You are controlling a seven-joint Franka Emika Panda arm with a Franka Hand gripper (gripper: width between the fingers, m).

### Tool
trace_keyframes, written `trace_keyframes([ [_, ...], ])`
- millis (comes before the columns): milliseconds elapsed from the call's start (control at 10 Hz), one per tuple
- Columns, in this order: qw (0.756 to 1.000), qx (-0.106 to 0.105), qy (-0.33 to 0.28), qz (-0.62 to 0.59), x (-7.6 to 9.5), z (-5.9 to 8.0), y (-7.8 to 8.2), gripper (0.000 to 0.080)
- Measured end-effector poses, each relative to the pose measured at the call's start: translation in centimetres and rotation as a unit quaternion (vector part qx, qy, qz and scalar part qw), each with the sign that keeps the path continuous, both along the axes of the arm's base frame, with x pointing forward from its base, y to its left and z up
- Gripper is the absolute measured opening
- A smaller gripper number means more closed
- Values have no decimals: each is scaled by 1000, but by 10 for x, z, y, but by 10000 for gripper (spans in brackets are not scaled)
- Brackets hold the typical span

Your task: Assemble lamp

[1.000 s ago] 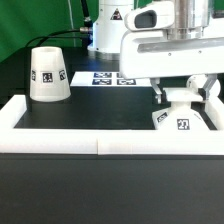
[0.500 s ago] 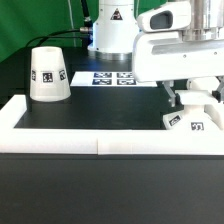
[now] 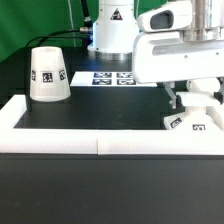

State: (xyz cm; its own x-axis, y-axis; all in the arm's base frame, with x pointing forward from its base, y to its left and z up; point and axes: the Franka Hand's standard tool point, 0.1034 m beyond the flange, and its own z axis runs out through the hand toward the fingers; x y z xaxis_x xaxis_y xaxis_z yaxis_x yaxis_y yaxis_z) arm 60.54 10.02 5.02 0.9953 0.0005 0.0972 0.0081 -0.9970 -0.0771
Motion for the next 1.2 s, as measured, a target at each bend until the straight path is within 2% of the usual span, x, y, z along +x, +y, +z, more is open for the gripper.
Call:
trace_keyframes([
  [200, 1000, -1, 1, 4, -4, 0, -1, 544],
  [300, 1000, -1, 2, 5, -7, 0, -1, 667],
  [500, 1000, -2, 4, 6, -16, 3, -2, 694],
  [700, 1000, -4, 10, 6, -41, 10, -4, 698],
  [1200, 1000, -9, 24, -16, -117, 32, -6, 699],
])
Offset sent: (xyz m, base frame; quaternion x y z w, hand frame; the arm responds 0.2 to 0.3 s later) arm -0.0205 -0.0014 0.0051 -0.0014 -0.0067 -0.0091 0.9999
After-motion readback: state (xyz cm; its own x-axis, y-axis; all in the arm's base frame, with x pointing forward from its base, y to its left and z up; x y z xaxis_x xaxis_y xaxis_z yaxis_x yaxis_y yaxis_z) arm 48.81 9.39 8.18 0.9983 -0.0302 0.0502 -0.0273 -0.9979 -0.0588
